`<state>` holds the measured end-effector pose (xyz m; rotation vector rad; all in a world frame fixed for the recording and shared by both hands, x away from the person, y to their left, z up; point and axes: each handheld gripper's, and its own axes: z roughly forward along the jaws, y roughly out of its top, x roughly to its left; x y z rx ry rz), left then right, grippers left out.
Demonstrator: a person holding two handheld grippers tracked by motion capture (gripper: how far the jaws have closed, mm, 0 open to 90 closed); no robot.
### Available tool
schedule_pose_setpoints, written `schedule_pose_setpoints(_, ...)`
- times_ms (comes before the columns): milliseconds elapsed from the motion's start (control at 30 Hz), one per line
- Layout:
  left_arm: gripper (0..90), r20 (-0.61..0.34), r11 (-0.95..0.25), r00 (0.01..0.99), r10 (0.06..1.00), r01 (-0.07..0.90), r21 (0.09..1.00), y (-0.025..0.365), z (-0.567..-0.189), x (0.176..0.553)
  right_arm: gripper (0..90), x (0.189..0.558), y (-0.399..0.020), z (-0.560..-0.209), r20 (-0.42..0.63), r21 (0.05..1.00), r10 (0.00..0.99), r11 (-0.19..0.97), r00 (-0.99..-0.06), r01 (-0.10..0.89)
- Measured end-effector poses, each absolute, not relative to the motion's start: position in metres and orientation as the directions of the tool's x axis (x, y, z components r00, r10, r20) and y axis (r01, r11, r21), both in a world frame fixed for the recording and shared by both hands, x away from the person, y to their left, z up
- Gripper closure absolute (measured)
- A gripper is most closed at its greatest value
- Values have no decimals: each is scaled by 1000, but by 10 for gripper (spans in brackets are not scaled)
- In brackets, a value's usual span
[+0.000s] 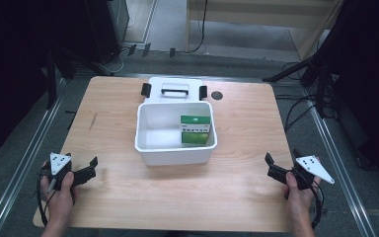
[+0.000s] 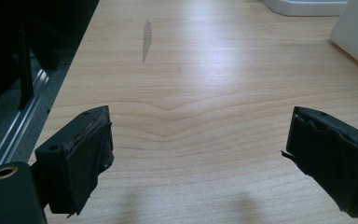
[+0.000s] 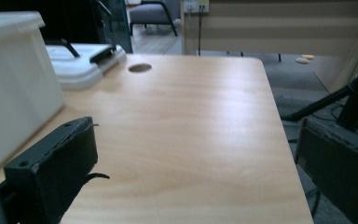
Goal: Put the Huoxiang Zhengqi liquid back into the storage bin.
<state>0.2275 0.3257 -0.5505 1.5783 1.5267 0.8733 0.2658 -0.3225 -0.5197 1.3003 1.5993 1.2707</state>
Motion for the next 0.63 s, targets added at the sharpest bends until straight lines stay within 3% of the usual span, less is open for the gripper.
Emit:
schedule_pose_setpoints(300, 73, -31, 2, 53, 998, 481, 877, 326, -551, 228, 0, 250, -330, -542, 51, 949, 972, 25, -231, 315)
schedule_pose_setpoints(633, 73, -32, 2, 54, 998, 484, 875, 326, -551, 228, 0, 249, -334, -542, 97, 950, 972, -25, -216, 312)
